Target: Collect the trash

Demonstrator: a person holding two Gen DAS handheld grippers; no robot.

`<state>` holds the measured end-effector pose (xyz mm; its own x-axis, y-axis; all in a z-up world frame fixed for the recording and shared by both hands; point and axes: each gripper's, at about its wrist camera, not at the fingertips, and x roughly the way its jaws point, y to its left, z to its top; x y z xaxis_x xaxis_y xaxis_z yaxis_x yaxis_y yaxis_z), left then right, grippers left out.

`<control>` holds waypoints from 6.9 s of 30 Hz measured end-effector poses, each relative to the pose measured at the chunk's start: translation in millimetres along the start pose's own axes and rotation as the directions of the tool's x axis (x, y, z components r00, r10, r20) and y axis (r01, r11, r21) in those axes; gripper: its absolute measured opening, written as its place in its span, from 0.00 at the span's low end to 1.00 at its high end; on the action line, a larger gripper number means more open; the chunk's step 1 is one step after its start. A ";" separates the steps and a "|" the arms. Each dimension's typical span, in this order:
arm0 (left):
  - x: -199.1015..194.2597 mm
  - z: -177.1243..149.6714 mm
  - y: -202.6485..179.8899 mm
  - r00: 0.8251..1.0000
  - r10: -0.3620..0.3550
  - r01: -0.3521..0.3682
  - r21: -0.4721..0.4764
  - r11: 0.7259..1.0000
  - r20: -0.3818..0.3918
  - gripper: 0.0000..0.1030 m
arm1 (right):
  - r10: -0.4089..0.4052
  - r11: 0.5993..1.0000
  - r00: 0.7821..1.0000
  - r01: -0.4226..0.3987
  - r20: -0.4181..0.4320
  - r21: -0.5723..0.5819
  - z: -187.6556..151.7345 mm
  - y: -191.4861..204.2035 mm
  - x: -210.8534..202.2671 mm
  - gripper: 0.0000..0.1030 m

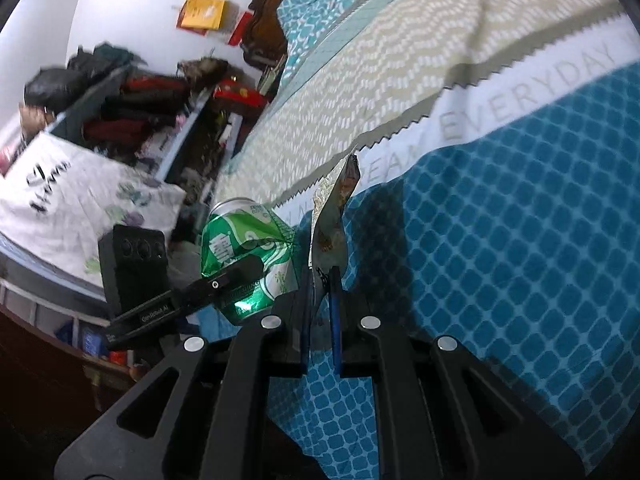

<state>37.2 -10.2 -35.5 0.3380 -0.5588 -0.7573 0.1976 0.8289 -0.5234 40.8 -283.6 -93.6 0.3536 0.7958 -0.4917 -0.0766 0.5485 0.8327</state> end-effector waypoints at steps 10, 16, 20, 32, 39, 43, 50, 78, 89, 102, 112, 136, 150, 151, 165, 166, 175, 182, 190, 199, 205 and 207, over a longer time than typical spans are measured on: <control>-0.4 8.3 -24.5 1.000 -0.018 0.018 0.066 0.998 0.001 0.15 | 0.002 1.000 0.983 -0.007 0.186 0.029 15.1 -4.3 -59.2 0.10; 22.2 32.0 -65.7 0.999 -0.018 0.024 0.157 0.987 -0.038 0.15 | -0.028 0.997 0.948 0.004 0.317 0.074 14.3 -34.3 -120.3 0.10; 50.5 49.2 -111.6 0.997 -0.019 0.038 0.243 0.969 -0.079 0.15 | -0.056 0.993 0.917 0.009 0.396 0.120 10.4 -62.8 -160.5 0.10; 170.2 91.8 -292.0 0.967 -0.082 0.190 0.469 0.862 -0.241 0.15 | -0.254 0.962 0.722 0.121 0.644 0.244 7.1 -137.2 -309.2 0.10; 252.5 107.2 -399.9 0.975 -0.044 0.178 0.640 0.747 -0.219 0.16 | -0.437 0.899 0.591 0.286 0.678 0.330 16.7 -175.3 -374.5 0.10; 301.4 114.7 -429.2 0.981 0.023 0.117 0.690 0.715 -0.191 0.16 | -0.506 0.862 0.563 0.358 0.653 0.360 30.0 -201.5 -386.3 0.10; 378.3 106.2 -462.1 0.972 0.133 0.058 0.754 0.655 -0.191 0.31 | -0.581 0.814 0.559 0.421 0.591 0.401 48.4 -231.7 -377.6 0.13; 264.8 91.4 -352.9 0.983 0.017 0.097 0.601 0.793 -0.180 0.64 | -0.638 0.766 0.413 0.427 0.650 0.481 26.5 -195.8 -369.9 0.86; 178.5 75.7 -269.3 0.992 0.125 -0.117 0.556 0.823 0.024 0.72 | -0.554 0.829 0.465 0.379 0.691 0.410 -6.0 -120.4 -325.8 0.86; 75.5 48.8 -185.7 0.954 0.202 -0.284 0.451 0.846 0.221 0.92 | -0.491 0.868 0.573 0.382 0.656 0.316 -21.4 -39.5 -239.5 0.90; 35.7 32.8 -160.0 0.929 0.232 -0.338 0.408 0.848 0.287 0.92 | -0.521 0.850 0.585 0.421 0.622 0.316 -31.0 -0.9 -205.7 0.97; 10.4 9.7 -153.7 0.871 0.297 -0.452 0.404 0.795 0.390 0.92 | -0.604 0.793 0.496 0.452 0.624 0.409 -62.6 29.3 -179.7 0.97; 14.6 5.0 -159.5 0.824 0.356 -0.539 0.416 0.733 0.440 0.92 | -0.626 0.775 0.450 0.453 0.637 0.441 -72.0 27.4 -175.7 0.97; 15.4 4.8 -159.7 0.823 0.359 -0.542 0.417 0.729 0.441 0.92 | -0.627 0.774 0.453 0.451 0.633 0.444 -73.0 26.4 -174.1 0.97; 16.8 4.1 -154.5 0.810 0.374 -0.559 0.402 0.725 0.451 0.92 | -0.632 0.773 0.466 0.437 0.620 0.460 -82.0 21.4 -163.0 0.97; 17.2 4.3 -154.0 0.811 0.374 -0.557 0.401 0.727 0.449 0.92 | -0.632 0.773 0.465 0.436 0.620 0.461 -81.8 21.0 -163.4 0.97; 20.3 3.2 -151.3 0.828 0.366 -0.537 0.412 0.736 0.425 0.92 | -0.634 0.771 0.471 0.453 0.614 0.448 -80.3 22.6 -160.6 0.97; 24.3 -0.9 -152.0 0.846 0.346 -0.512 0.437 0.740 0.405 0.92 | -0.639 0.765 0.460 0.461 0.616 0.449 -81.1 23.9 -160.0 0.97; 28.1 -3.7 -152.8 0.850 0.344 -0.508 0.450 0.734 0.398 0.92 | -0.638 0.766 0.467 0.461 0.612 0.448 -80.7 22.5 -158.8 0.97; 30.7 -2.2 -149.3 0.855 0.347 -0.503 0.446 0.741 0.386 0.92 | -0.641 0.764 0.463 0.462 0.612 0.451 -80.8 22.1 -157.6 0.97; 32.1 -1.5 -147.7 0.860 0.345 -0.494 0.446 0.746 0.376 0.92 | -0.642 0.763 0.464 0.466 0.611 0.448 -81.1 22.7 -156.5 0.97; 32.6 -1.3 -147.9 0.860 0.345 -0.494 0.447 0.746 0.376 0.92 | -0.642 0.763 0.465 0.468 0.610 0.446 -80.4 23.3 -155.9 0.97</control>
<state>17.8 -151.0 16.8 0.7046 -0.1849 -0.6851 0.3915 0.9065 0.1580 -91.1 -374.2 -18.1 0.7820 -0.1389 -0.6076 0.5231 0.6763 0.5186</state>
